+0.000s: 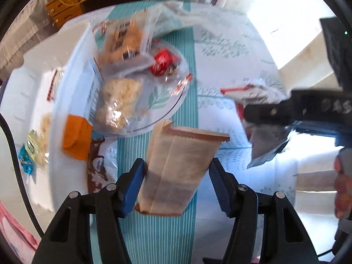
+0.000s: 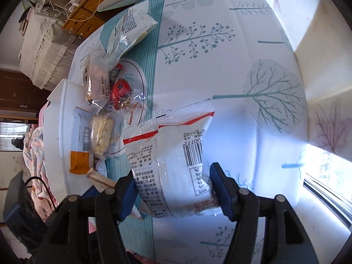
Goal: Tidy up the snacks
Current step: 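Grasp the brown paper biscuit with the left gripper while the right grasps the white printed bag, then carry the brown biscuit and white bag over the tray and open both grippers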
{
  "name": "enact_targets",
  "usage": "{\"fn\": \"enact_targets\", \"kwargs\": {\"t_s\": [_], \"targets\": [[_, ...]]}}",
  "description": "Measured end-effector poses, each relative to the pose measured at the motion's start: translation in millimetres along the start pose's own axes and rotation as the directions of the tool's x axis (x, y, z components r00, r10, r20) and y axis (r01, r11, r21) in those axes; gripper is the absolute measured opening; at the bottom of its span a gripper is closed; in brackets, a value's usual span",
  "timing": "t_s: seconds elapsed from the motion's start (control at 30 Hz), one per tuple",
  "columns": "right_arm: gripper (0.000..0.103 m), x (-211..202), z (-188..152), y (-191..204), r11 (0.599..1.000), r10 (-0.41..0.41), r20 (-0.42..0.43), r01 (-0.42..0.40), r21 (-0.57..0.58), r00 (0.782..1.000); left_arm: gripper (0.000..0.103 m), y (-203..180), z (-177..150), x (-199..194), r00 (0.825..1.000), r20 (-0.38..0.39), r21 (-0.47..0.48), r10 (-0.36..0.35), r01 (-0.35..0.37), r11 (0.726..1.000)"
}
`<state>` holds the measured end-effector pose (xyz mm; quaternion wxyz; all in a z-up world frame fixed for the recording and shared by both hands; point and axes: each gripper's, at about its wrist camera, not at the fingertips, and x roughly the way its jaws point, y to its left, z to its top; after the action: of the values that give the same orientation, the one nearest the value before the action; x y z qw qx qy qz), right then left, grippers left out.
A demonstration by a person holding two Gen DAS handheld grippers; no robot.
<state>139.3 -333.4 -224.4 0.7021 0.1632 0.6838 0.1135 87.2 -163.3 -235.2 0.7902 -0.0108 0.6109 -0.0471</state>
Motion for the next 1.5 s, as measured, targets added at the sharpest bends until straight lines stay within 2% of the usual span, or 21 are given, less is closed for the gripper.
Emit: {"fn": "enact_targets", "kwargs": {"t_s": [0.1, 0.33, 0.57, 0.7, 1.07, 1.5], "targets": [[0.063, -10, -7, 2, 1.000, -0.006, 0.010, 0.006, 0.009, 1.000, 0.057, 0, -1, -22, 0.999, 0.026, 0.018, -0.030, 0.029, 0.999], [0.063, -28, -17, 18, 0.999, 0.021, 0.035, -0.022, 0.030, 0.999, 0.057, 9, 25, -65, 0.991, 0.097, 0.043, -0.091, 0.087, 0.995], [0.063, -45, -32, 60, 0.999, 0.041, 0.067, -0.043, 0.028, 0.997, 0.057, 26, 32, -108, 0.979, 0.151, 0.082, -0.140, 0.128, 0.988], [0.063, -50, -42, 87, 0.998, 0.055, 0.084, -0.058, 0.026, 0.995, 0.057, 44, 34, -124, 0.975, 0.158, 0.105, -0.155, 0.140, 0.985], [0.063, -46, -65, 159, 0.994, 0.098, 0.124, -0.103, 0.036, 0.987, 0.057, 126, 33, -151, 0.976, 0.140, 0.101, -0.166, 0.153, 0.983], [0.063, -15, -75, 246, 0.989, 0.141, 0.152, -0.146, 0.020, 0.978, 0.057, 229, 38, -153, 0.980, 0.131, 0.053, -0.150, 0.144, 0.988]]}}
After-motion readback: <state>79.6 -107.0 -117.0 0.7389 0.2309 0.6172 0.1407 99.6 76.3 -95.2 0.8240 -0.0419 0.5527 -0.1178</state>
